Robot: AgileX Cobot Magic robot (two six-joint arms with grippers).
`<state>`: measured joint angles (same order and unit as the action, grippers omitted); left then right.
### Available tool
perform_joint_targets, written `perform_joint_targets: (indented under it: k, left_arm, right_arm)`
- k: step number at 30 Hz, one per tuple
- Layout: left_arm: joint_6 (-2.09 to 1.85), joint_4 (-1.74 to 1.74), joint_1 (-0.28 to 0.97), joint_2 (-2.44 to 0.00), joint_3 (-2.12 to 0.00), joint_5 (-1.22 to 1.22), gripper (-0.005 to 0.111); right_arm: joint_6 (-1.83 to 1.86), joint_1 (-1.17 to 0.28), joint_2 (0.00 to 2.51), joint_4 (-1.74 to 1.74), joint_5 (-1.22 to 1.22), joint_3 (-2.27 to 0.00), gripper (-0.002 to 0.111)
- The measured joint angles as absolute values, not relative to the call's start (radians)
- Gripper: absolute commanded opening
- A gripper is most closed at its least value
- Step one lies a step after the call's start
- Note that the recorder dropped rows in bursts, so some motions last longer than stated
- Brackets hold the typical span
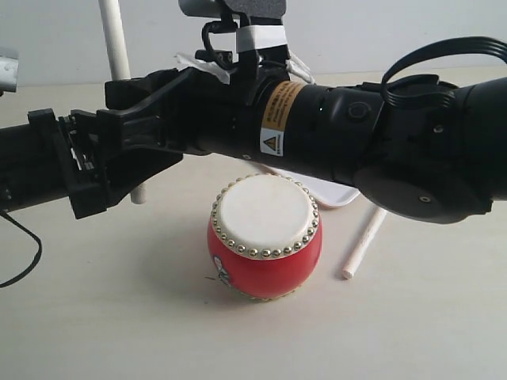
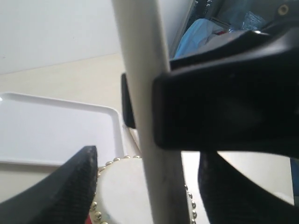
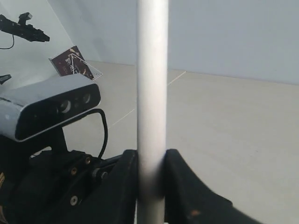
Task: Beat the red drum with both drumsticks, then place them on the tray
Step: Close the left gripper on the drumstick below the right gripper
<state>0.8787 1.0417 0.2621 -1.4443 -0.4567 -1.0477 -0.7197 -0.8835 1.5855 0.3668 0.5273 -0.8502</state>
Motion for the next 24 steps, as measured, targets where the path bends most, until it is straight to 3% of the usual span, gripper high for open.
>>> perform_joint_targets:
  k: [6,13,15,16,18,24]
  left_arm:
    - [0.934,1.042,0.262,-1.444,-0.457,-1.048,0.037]
    - [0.959,1.050,0.264,-1.444,-0.457,-1.050,0.033]
    - [0.961,1.050,0.266,-1.444,-0.457,-1.054,0.016]
    - [0.961,1.052,0.266,-1.444,-0.457,-1.056,0.000]
    - [0.966,1.052,0.266,-1.444,-0.457,-1.061,0.000]
    - [0.968,1.028,0.266,-1.444,-0.457,-1.050,0.000]
  right_arm:
    - [-0.721,-0.883,1.586,0.369,0.541,-0.850,0.000]
    - [-0.731,-0.883,1.586,0.390,0.541,-0.850,0.000]
    - [-0.731,-0.883,1.586,0.390,0.541,-0.850,0.000]
    - [-0.731,-0.883,1.586,0.390,0.541,-0.850,0.000]
    - [-0.729,-0.883,1.586,0.391,0.541,-0.850,0.006]
    - [-0.705,-0.883,1.586,0.345,0.528,-0.850,0.040]
